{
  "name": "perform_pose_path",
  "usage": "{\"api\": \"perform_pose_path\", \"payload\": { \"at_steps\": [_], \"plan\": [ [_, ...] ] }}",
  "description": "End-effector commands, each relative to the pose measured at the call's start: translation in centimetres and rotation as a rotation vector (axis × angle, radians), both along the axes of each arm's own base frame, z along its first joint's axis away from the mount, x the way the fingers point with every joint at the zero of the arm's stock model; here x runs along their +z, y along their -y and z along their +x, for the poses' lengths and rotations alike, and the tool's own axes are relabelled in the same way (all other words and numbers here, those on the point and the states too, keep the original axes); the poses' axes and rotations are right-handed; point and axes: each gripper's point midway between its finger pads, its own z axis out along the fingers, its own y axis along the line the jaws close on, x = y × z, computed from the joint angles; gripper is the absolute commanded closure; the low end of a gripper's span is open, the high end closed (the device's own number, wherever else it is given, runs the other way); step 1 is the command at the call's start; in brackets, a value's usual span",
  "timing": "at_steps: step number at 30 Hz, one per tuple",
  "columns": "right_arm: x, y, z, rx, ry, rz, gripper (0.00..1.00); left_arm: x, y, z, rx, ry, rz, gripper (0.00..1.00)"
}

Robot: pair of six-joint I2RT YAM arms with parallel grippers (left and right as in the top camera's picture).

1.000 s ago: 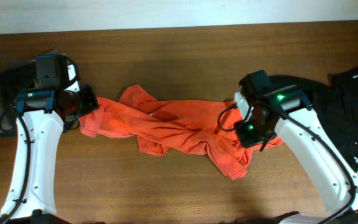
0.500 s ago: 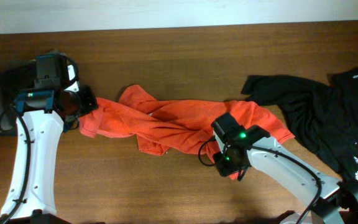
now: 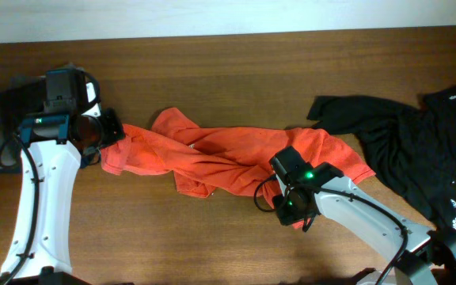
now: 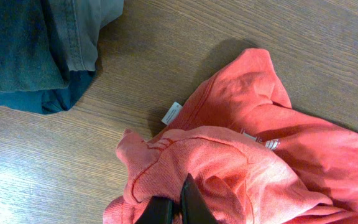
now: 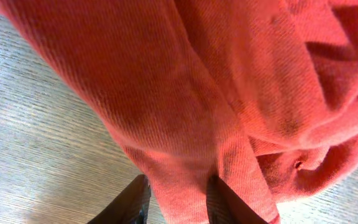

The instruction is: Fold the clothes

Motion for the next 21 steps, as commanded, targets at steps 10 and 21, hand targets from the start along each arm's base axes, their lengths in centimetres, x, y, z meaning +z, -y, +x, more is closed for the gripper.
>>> {"api": "perform_pose_path", "payload": {
  "at_steps": [10, 21],
  "plan": [
    [-1.2, 0.8, -1.0, -0.052, -0.025, -0.036, 0.65, 0.2, -0.3, -0.1, 0.016, 0.005, 0.010, 1.00],
    [-0.9, 0.5, -0.1, -0.055, 0.004, -0.026, 0.96, 0.2, -0.3, 0.0, 0.016, 0.007, 0.010, 1.00]
  ]
}}
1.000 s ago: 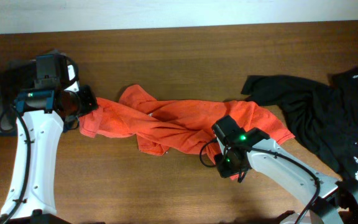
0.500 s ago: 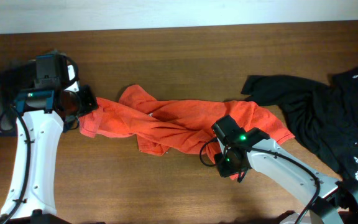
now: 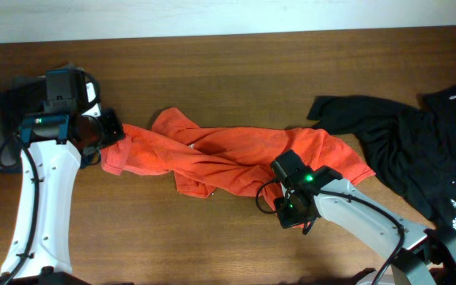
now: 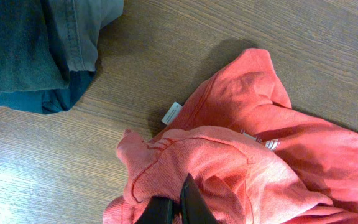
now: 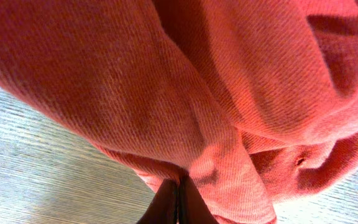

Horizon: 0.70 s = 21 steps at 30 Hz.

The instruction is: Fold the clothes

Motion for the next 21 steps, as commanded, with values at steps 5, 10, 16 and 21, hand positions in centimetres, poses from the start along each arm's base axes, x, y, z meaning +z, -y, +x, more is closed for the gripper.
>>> {"api": "perform_pose_path", "payload": {
  "at_steps": [5, 10, 16, 21],
  "plan": [
    [9.6, -0.1, 6.1, -0.075, 0.211, 0.007, 0.96, 1.6, -0.3, 0.5, 0.016, 0.051, 0.014, 1.00],
    [23.7, 3.6, 10.0, -0.183, 0.466, 0.006, 0.96, 4.2, -0.3, 0.6, 0.016, 0.123, 0.020, 1.00],
    [27.8, 7.6, 9.1, -0.220, 0.504, -0.095, 0.96, 5.9, -1.2, 0.0, 0.040, 0.171, 0.026, 1.00],
    [27.9, 10.0, 8.7, -0.253, 0.505, -0.218, 0.96, 8.0, -3.2, -1.0, 0.100, 0.236, 0.038, 1.00]
  ]
}}
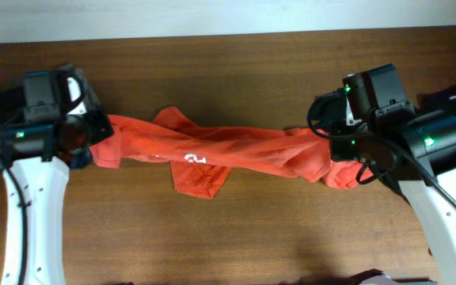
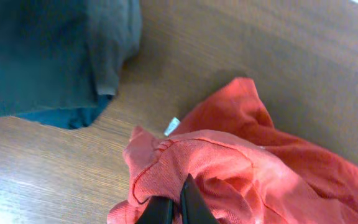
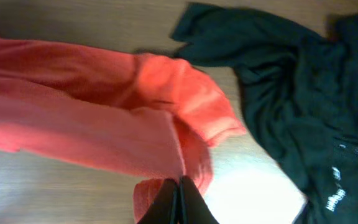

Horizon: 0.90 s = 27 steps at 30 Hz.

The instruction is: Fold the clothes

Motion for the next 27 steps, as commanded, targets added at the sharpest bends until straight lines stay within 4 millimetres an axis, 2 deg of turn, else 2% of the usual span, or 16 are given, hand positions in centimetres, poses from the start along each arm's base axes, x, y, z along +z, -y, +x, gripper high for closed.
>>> {"api": "perform_pose_path", "payload": {
  "at_steps": [1, 5, 9, 12, 14, 16, 20, 22, 27],
  "plan": [
    [0.8, 2.7, 0.3, -0.062, 0.034, -0.129, 0.96, 3.7, -1.6, -0.6, 0.056, 0.110, 0.022, 1.00],
    [1.0, 3.3, 0.3, -0.079, 0.043, -0.166, 0.96, 4.9, -1.2, -0.8, 0.042, 0.155, 0.002, 1.00],
    [1.0, 3.3, 0.3, -0.079, 0.042, -0.166, 0.96, 4.6, 0.2, -1.3, -0.003, 0.137, -0.062, 1.00],
    [0.9, 3.4, 0.1, -0.078, 0.033, -0.170, 0.96, 3.9, 0.4, -2.1, -0.003, 0.094, -0.072, 1.00],
    [0.9, 4.0, -0.1, -0.093, 0.020, -0.184, 0.96, 2.7, 0.7, -3.8, 0.002, 0.007, -0.087, 1.00],
    [0.9, 4.5, -0.2, -0.109, 0.017, -0.188, 0.96, 2.4, 0.8, -4.2, 0.002, -0.012, -0.093, 1.00],
    [0.7, 5.7, -0.7, -0.148, -0.009, -0.195, 0.96, 1.8, 2.6, -5.5, -0.041, -0.069, -0.180, 1.00],
    [0.5, 6.3, -1.2, -0.164, -0.032, -0.201, 0.96, 1.0, 2.9, -6.8, -0.041, -0.130, -0.189, 1.00],
    [0.4, 7.4, -1.8, -0.196, -0.056, -0.216, 0.96, -1.4, 4.3, -8.1, -0.072, -0.221, -0.206, 0.99]
  ]
}}
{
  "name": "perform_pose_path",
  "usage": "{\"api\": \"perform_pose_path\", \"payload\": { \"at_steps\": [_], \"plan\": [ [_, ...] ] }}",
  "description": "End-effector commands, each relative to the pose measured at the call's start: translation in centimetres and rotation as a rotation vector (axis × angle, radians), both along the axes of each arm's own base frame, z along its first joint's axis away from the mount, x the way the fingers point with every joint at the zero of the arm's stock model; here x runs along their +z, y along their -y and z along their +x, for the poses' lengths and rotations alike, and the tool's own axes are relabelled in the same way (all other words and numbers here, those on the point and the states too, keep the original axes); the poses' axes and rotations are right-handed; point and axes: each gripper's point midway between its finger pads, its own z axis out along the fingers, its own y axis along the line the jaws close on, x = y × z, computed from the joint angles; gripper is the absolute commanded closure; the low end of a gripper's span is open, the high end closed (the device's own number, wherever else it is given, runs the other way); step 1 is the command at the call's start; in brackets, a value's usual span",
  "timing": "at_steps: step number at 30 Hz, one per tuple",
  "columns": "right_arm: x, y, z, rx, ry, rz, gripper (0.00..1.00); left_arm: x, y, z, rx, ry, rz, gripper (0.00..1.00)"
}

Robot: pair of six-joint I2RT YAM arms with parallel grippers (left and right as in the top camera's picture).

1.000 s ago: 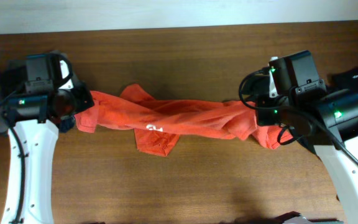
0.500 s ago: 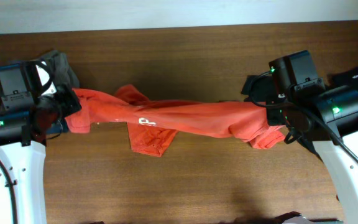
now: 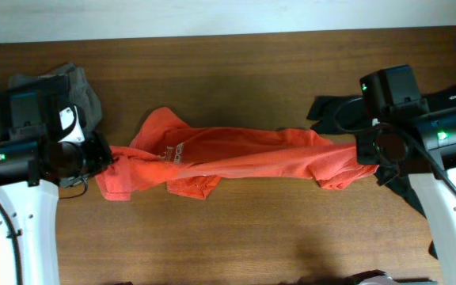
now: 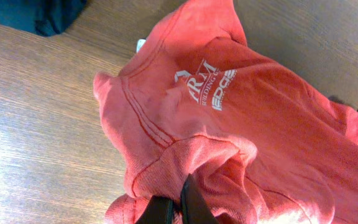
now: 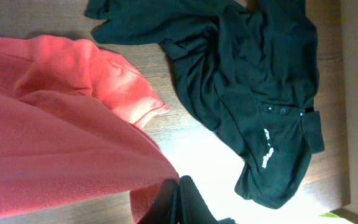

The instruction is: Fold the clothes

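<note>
An orange-red shirt (image 3: 236,158) with white lettering (image 4: 209,82) is stretched across the table between both arms. My left gripper (image 3: 105,162) is shut on its left end, fabric bunched round the fingers (image 4: 191,202). My right gripper (image 3: 370,154) is shut on its right end, fingers (image 5: 180,200) pressed together with cloth pinched between them. In the right wrist view the shirt (image 5: 55,143) hangs above the table with one sleeve drooping.
A black polo shirt (image 5: 253,81) lies crumpled at the right end of the table, also under my right arm (image 3: 450,103). A grey-green and dark blue pile of clothes (image 3: 62,83) sits at the far left. The wooden table (image 3: 236,237) shows bare wood in front.
Both grippers have moved toward the front of the table with the shirt still held. The shirt's back with the white lettering now shows, and the cloth is spread wider.
My left gripper was shut on the shirt's left end while my right gripper stood open around a fold at the lower middle. The right then shut on it, then was far to the right with the shirt stretched. Now both hold it taut, nearer the front.
</note>
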Motion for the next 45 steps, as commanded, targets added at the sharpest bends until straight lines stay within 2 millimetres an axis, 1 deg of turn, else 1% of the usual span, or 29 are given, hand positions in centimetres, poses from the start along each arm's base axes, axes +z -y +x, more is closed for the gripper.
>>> {"api": "perform_pose_path", "payload": {
  "at_steps": [1, 2, 6, 9, 10, 12, 13, 14, 15, 18, 20, 22, 24, 26, 29, 30, 33, 36, 40, 44, 45],
  "plan": [
    [0.5, 1.6, -0.1, -0.051, 0.011, -0.041, 0.96, -1.7, 1.6, -1.1, -0.039, -0.049, -0.034, 1.00],
    [0.5, 1.6, -0.1, -0.052, 0.011, -0.042, 0.96, -3.0, 2.6, -1.6, -0.066, -0.080, -0.060, 1.00],
    [0.5, 1.6, -0.1, -0.052, 0.011, -0.042, 0.96, -6.5, 4.5, -3.2, -0.124, -0.168, -0.087, 1.00],
    [0.5, 1.6, -0.1, -0.052, 0.012, -0.042, 0.96, -8.8, 5.4, -5.0, -0.149, -0.246, -0.107, 0.98],
    [0.5, 1.6, -0.1, -0.052, 0.012, -0.042, 0.96, -9.4, 5.6, -5.5, -0.153, -0.267, -0.108, 0.95],
    [0.5, 1.6, -0.1, -0.052, 0.012, -0.042, 0.96, -10.4, 5.6, -6.3, -0.151, -0.303, -0.112, 0.92],
    [0.5, 1.6, -0.1, -0.052, 0.012, -0.042, 0.96, -10.7, 5.6, -6.7, -0.151, -0.316, -0.113, 0.86],
    [0.5, 1.6, -0.1, -0.052, 0.012, -0.042, 0.96, -10.9, 5.7, -6.9, -0.151, -0.327, -0.119, 0.75],
    [0.5, 1.6, -0.1, -0.052, 0.012, -0.041, 0.96, -11.1, 5.8, -7.4, -0.151, -0.344, -0.125, 0.67],
    [0.5, 1.6, -0.1, -0.052, 0.012, -0.041, 0.96, -11.0, 6.0, -8.5, -0.152, -0.391, -0.143, 0.44],
    [0.5, 1.6, -0.1, -0.052, 0.013, -0.041, 0.96, -11.0, 6.0, -8.9, -0.162, -0.404, -0.142, 0.38],
    [0.5, 1.6, -0.1, -0.052, 0.012, -0.042, 0.96, -11.1, 5.8, -9.0, -0.171, -0.408, -0.130, 0.36],
    [0.5, 1.6, -0.1, -0.052, 0.011, -0.042, 0.96, -11.2, 5.4, -9.1, -0.166, -0.411, -0.105, 0.35],
    [0.5, 1.6, -0.1, -0.052, 0.012, -0.042, 0.96, -11.8, 5.0, -9.5, -0.162, -0.429, -0.082, 0.36],
    [0.5, 1.6, -0.1, -0.052, 0.012, -0.042, 0.96, -13.5, 4.9, -10.5, -0.160, -0.464, -0.075, 0.43],
    [0.5, 1.6, -0.1, -0.052, 0.012, -0.042, 0.96, -14.6, 5.0, -11.0, -0.159, -0.479, -0.083, 0.49],
    [0.5, 1.6, -0.1, -0.052, 0.012, -0.042, 0.96, -16.1, 5.8, -11.2, -0.165, -0.468, -0.131, 0.52],
    [0.5, 1.6, -0.1, -0.052, 0.012, -0.041, 0.96, -17.6, 5.8, -11.8, -0.154, -0.477, -0.135, 0.52],
    [0.5, 1.6, -0.1, -0.052, 0.012, -0.041, 0.96, -19.6, 5.8, -11.9, -0.156, -0.448, -0.128, 0.52],
    [0.5, 1.6, -0.1, -0.052, 0.012, -0.041, 0.96, -20.7, 5.8, -11.7, -0.158, -0.422, -0.125, 0.52],
    [0.5, 1.6, -0.1, -0.052, 0.012, -0.041, 0.96, -20.9, 5.8, -11.6, -0.182, -0.405, -0.120, 0.52]
  ]
}}
